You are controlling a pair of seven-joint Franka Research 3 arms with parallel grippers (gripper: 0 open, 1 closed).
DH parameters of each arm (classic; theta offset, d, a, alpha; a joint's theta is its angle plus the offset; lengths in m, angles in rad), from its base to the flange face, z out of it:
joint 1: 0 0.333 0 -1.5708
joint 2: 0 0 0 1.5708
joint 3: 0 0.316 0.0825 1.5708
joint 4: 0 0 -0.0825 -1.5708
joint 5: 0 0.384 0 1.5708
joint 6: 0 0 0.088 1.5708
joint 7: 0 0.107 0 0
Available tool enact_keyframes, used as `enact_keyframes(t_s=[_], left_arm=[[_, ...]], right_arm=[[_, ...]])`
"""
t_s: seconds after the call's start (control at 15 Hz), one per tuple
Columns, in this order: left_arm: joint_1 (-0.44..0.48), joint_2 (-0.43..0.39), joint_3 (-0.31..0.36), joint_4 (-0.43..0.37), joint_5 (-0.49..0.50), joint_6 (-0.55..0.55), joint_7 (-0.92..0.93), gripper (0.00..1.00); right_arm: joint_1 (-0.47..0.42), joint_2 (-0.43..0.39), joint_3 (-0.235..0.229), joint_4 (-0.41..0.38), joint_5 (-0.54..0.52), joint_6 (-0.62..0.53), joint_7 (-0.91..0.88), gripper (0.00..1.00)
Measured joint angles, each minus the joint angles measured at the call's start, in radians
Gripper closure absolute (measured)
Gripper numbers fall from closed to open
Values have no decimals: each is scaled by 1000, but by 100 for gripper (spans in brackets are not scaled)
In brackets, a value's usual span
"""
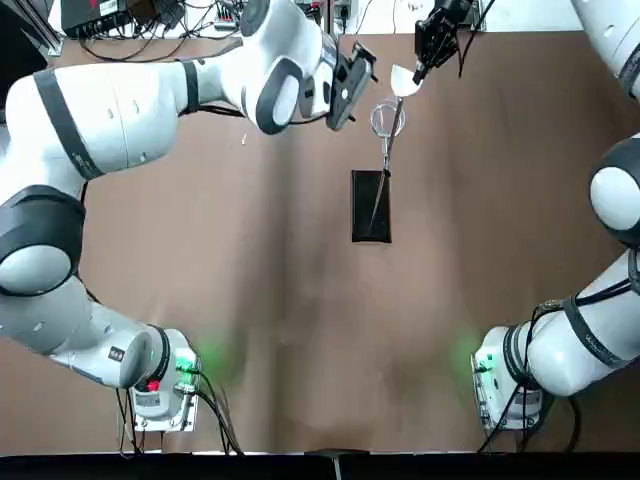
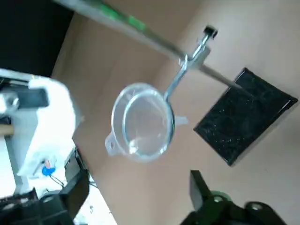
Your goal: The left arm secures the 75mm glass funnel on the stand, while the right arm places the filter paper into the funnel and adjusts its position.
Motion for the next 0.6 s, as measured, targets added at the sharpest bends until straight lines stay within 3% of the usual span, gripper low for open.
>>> enact_keyframes(t_s=[0.2, 0.6], left_arm=[[70, 0, 0, 21, -65, -60, 2, 0], [162, 4, 7, 107, -84, -145, -99, 0]], right_arm=[[24, 34, 0, -6, 0, 13, 9, 99], [46, 83, -1, -11, 0, 41, 14, 97]])
